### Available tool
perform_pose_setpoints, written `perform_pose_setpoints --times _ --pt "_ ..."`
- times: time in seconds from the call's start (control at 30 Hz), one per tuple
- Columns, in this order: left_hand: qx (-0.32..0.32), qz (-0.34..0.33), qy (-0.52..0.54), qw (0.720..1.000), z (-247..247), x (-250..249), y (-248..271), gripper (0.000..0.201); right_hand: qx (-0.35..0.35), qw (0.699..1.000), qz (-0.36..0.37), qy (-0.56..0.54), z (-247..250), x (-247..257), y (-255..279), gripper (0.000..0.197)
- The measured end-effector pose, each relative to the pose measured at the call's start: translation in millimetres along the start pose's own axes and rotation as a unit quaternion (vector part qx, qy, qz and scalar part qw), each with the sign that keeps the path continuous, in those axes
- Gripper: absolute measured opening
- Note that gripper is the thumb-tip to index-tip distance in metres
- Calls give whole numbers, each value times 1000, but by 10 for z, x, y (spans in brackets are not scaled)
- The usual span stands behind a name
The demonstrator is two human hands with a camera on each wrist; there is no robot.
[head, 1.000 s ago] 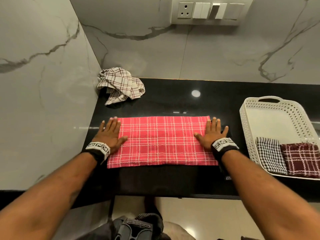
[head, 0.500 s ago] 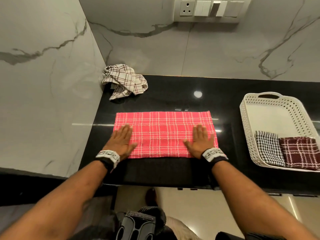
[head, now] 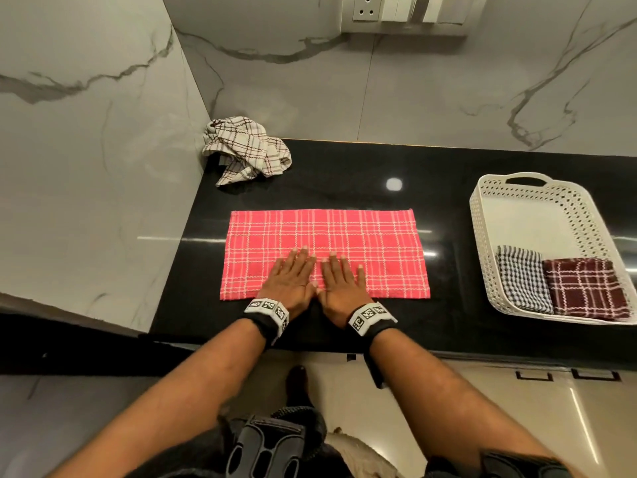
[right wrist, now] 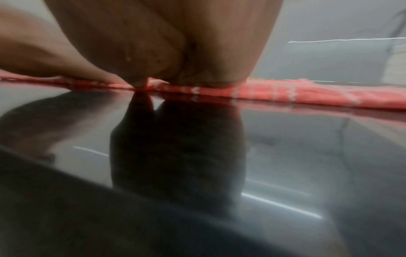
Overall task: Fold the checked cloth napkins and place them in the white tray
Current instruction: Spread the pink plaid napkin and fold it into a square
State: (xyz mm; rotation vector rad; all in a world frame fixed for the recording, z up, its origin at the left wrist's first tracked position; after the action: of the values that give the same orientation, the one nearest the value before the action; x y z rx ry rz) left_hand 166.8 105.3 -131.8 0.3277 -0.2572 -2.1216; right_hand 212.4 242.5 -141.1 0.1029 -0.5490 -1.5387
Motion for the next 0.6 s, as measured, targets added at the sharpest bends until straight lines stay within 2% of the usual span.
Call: perform_pose_setpoints --times 0.1,0.2,0.27,0.4,0.5,0.6 --pt "-10 25 13 1000 -140 388 197 73 -3 999 -52 13 5 -535 165 82" --pt "-44 79 30 995 -206 873 466 79 -35 994 -108 -7 51 -1097 431 84" --pt "-55 100 23 993 -217 1087 626 77 -49 991 -121 -9 66 -1329 566 83" --pt "-45 106 28 993 -225 1183 712 82 -63 991 -119 -8 74 -1433 617 82" --pt "-45 122 65 989 -158 1153 703 81 -77 986 -145 -35 115 -1354 594 80" --pt "-104 119 111 981 40 1060 641 70 -143 970 -185 -72 276 -1231 536 72"
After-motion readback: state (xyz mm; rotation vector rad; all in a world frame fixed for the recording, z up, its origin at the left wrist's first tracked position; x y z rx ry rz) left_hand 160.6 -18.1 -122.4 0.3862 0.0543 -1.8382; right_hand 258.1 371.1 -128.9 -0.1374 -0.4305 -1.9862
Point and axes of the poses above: each hand's wrist, its own y-axis away from the middle knuckle, its own z-axis out of the back of the hand, x = y × z, the point moved 3 cm from there along -y, towards the middle knuckle, and after that the axes turned 4 degrees about -x, right-handed, at the moved point
